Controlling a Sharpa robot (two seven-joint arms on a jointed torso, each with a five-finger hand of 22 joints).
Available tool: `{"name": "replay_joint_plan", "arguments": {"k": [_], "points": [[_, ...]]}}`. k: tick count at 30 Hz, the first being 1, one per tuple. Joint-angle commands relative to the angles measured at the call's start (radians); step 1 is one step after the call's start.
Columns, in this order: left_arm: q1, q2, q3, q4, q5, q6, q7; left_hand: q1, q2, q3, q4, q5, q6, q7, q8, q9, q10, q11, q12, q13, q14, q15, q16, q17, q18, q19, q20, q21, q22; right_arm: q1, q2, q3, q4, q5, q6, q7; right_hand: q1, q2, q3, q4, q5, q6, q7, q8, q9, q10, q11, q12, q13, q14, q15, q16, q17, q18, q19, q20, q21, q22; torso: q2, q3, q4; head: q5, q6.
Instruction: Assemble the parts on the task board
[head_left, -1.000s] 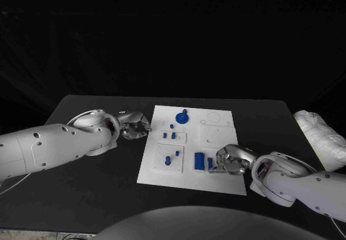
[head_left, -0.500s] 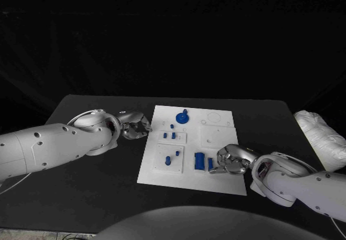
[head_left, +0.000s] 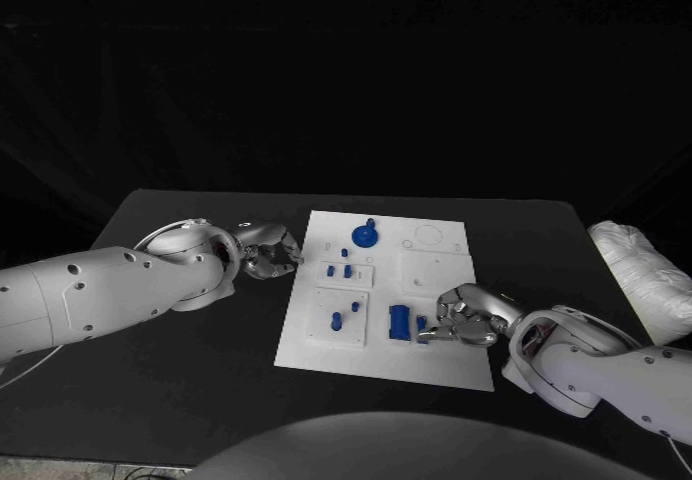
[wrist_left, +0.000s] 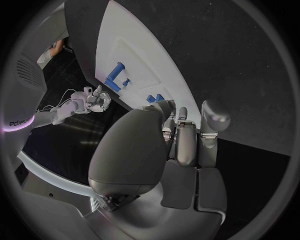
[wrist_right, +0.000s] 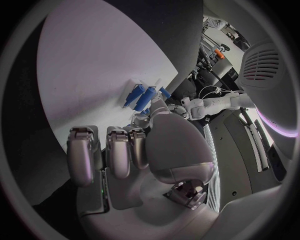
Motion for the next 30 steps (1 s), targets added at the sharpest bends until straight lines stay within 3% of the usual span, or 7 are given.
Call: {"name": "replay_joint_plan", "arguments": {"k": [1,5,9,13,19,23,30], "points": [[0.0,0.001,0.001,0.003,0.008,0.004,0.005,-0.003,0.003,0.007,-0.001,0.006,0.003,0.003,0.003,0.001,0.006,-0.001,0.002,-0.001,-0.007,0.001,-0.005,-0.003,0.007,-0.008,0.001,-0.009,0.119,-0.001,-0.007,0.0,0.004,0.037,-0.026,0.034,0.008,0.027,0.004,0.009,-0.001,-0.012,0.0,-0.009,0.08,0.106,-0.008,0.004,0.263,0.102,-0.006,0.003,0.263,-0.006,0.075,-0.009,0.003,0.242,-0.001,-0.0001,0.0017,0.001,0.0],[0.0,0.0,0.001,0.004,0.008,0.001,0.006,-0.003,0.003,0.007,-0.001,0.006,0.003,0.003,0.003,0.001,0.006,-0.001,0.002,-0.001,-0.007,0.001,-0.005,-0.003,0.007,-0.008,0.001,-0.009,0.119,-0.001,-0.015,0.0,0.004,0.083,-0.018,0.036,0.057,0.095,0.035,-0.004,0.085,-0.036,-0.001,-0.035,0.065,0.106,-0.008,0.004,0.263,0.102,-0.007,0.003,0.263,-0.005,0.073,-0.01,-0.001,0.241,0.0,0.0,0.0012,0.003,0.0],[0.0,0.0,0.001,0.004,0.008,0.001,0.007,-0.003,0.003,0.008,-0.002,0.006,0.004,0.003,0.004,0.001,0.006,-0.001,0.002,-0.001,-0.008,0.001,-0.006,-0.004,0.007,-0.009,0.001,-0.011,0.118,-0.001,-0.014,0.0,-0.001,0.096,0.016,0.028,0.161,0.115,0.076,-0.071,0.161,-0.05,-0.001,-0.057,0.051,0.106,-0.009,0.004,0.263,0.102,-0.008,0.003,0.263,-0.003,0.07,-0.01,-0.007,0.239,0.0,-0.0009,0.0,0.005,0.0],[0.0,0.0,0.001,0.004,0.009,0.001,0.006,-0.003,0.003,0.008,-0.002,0.006,0.004,0.003,0.004,0.001,0.006,-0.001,0.002,-0.001,-0.008,0.001,-0.006,-0.004,0.007,-0.009,0.001,-0.011,0.118,-0.001,-0.012,0.0,-0.005,0.088,0.044,0.02,0.18,0.108,0.082,-0.09,0.144,-0.064,0.003,-0.072,0.043,0.106,-0.005,0.004,0.263,0.102,-0.005,0.003,0.263,-0.002,0.067,-0.009,-0.012,0.237,0.0,-0.0001,0.0014,0.004,0.0],[0.0,0.0,0.001,0.004,0.009,0.002,0.007,-0.003,0.003,0.008,-0.002,0.006,0.004,0.003,0.004,0.001,0.006,-0.001,0.002,-0.001,-0.008,0.001,-0.006,-0.004,0.007,-0.009,0.001,-0.011,0.118,-0.001,-0.011,0.0,-0.006,0.051,0.072,0.01,0.167,0.074,0.068,-0.095,0.177,-0.075,0.01,-0.085,0.035,0.106,0.001,0.004,0.263,0.102,0.001,0.003,0.263,-0.003,0.068,-0.004,-0.009,0.238,0.0,-0.001,-0.0014,0.006,0.0],[0.0,0.0,0.001,0.004,0.009,0.002,0.007,-0.003,0.003,0.008,-0.002,0.006,0.004,0.003,0.004,0.001,0.006,-0.001,0.002,-0.001,-0.008,0.001,-0.006,-0.004,0.007,-0.009,0.001,-0.011,0.118,-0.001,-0.009,0.0,-0.004,0.031,0.09,0.0,0.142,0.053,0.049,-0.086,0.128,-0.071,0.012,-0.08,0.038,0.106,0.003,0.004,0.263,0.102,0.003,0.003,0.263,-0.004,0.07,-0.001,-0.007,0.239,0.0,-0.0008,-0.0002,0.002,0.0],[0.0,0.0,0.001,0.004,0.009,0.0,0.008,-0.003,0.003,0.008,-0.002,0.006,0.004,0.003,0.004,0.001,0.006,-0.001,0.002,-0.001,-0.008,0.001,-0.006,-0.004,0.007,-0.009,0.001,-0.011,0.118,-0.001,-0.001,0.0,-0.007,0.023,0.086,-0.012,0.128,0.062,0.046,-0.075,0.125,-0.059,0.012,-0.069,0.043,0.106,0.003,0.004,0.263,0.102,0.004,0.003,0.263,-0.004,0.07,0.0,-0.006,0.239,-0.001,-0.0015,-0.0013,0.001,0.0]]}}
